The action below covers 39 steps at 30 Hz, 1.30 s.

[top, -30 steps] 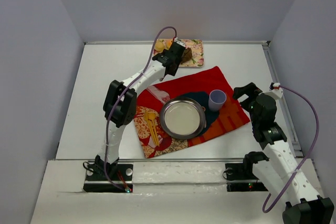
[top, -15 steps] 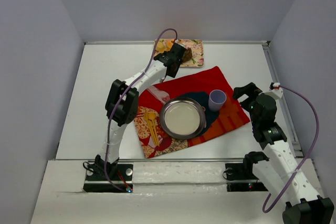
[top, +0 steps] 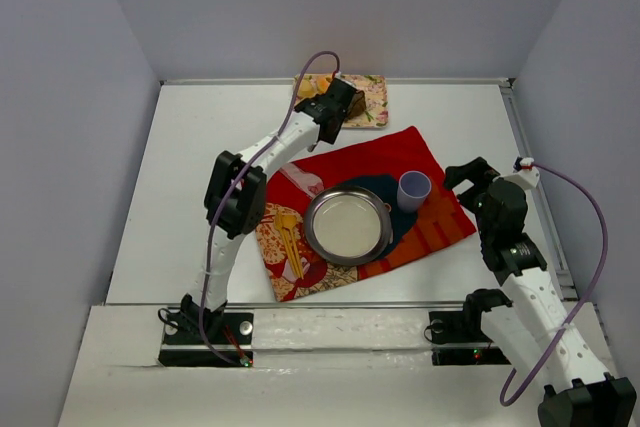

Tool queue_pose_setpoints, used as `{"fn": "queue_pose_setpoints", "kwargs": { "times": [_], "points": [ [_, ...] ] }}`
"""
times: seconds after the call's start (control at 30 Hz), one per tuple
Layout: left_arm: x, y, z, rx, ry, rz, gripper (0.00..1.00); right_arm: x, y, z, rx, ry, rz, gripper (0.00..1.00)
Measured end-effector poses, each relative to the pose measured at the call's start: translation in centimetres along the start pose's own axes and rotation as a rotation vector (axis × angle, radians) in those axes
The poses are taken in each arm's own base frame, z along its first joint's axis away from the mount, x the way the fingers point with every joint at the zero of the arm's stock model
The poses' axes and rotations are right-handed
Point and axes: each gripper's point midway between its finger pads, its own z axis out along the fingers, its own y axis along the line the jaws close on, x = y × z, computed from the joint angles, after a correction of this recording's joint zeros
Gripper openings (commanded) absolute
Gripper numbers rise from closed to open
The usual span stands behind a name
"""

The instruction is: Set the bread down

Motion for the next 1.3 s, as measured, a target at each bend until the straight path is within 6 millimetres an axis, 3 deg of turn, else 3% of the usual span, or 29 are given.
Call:
{"fn": "queue_pose_setpoints", "kwargs": {
  "times": [0.27, 0.53, 0.67, 0.87, 0.97, 1.07, 1.13, 1.3],
  "points": [
    [-0.3, -0.1, 0.2, -0.005, 0.006, -0.001, 0.06, -0.3, 0.2, -0.2, -0.009, -0.01, 0.004, 1.0],
    [-0.7, 0.8, -0.5, -0.04, -0.008, -0.033, 0.06, -0.6, 0.3, -0.4, -0.018, -0.022, 0.008, 1.0],
    [-2.2, 2.6, -3.0, -0.082, -0.063, -0.07, 0.06, -0.6, 0.3, -0.4, -0.018, -0.021, 0.008, 1.0],
    [-6.0, 6.7, -10.3, -0.123, -0.23, -0.171, 0.05, -0.6, 0.3, -0.4, -0.017, -0.021, 0.008, 1.0],
    [-6.7, 7.8, -13.3, -0.114, -0.293, -0.225, 0.06, -0.6, 0.3, -0.4, -0.017, -0.021, 0.009, 1.0],
    [-5.9, 7.8, -15.4, -0.094, -0.317, -0.266, 0.06, -0.6, 0.3, -0.4, -0.017, -0.021, 0.008, 1.0],
    [-4.1, 6.6, -16.5, -0.07, -0.313, -0.285, 0.06, -0.5, 0.3, -0.4, -0.017, -0.021, 0.008, 1.0],
    [2.6, 0.2, -20.2, 0.054, -0.268, -0.292, 0.06, -0.6, 0.3, -0.4, -0.017, -0.021, 0.008, 1.0]
  ]
}}
